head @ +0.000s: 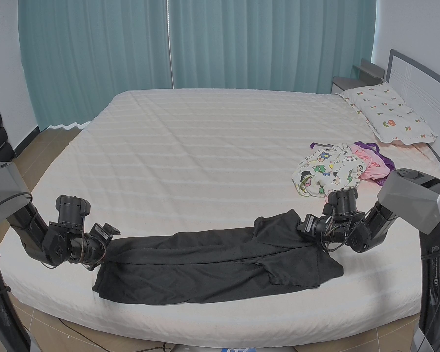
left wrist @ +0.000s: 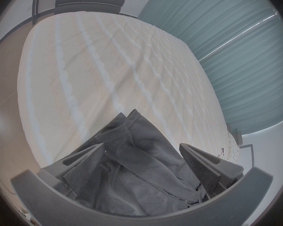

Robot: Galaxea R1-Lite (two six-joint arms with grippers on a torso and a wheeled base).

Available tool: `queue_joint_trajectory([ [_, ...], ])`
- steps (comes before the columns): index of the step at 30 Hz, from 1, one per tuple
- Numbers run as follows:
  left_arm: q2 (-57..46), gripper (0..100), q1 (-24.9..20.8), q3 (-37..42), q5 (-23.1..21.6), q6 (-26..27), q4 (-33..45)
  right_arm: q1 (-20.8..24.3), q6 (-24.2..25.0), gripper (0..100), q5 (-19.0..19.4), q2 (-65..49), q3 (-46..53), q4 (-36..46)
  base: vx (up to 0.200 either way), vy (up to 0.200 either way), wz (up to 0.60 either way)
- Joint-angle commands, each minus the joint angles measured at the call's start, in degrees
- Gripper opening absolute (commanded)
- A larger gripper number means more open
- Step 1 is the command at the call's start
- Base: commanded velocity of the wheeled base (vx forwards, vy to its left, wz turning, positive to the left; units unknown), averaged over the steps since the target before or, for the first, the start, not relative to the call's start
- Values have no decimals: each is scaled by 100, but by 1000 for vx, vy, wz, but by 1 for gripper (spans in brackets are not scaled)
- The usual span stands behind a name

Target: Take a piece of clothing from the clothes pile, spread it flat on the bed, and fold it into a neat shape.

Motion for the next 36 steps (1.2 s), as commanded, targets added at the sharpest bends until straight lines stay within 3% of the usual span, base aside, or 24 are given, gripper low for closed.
queue_joint_trajectory([
  [1,18,100,-7,13,0,-2,-1,-56,-9,0,-5,-298,292,-14,0,0,0],
  [26,1,100,-42,22,27,7,-1,-179,-272,0,-22,-685,1232,-23,0,0,0],
  [27,1,100,-42,13,27,16,-1,-179,-272,100,-31,-685,1241,-5,0,0,0],
  [36,-61,100,177,-57,97,104,-1,-197,-167,100,-137,-957,1232,39,0,0,0],
])
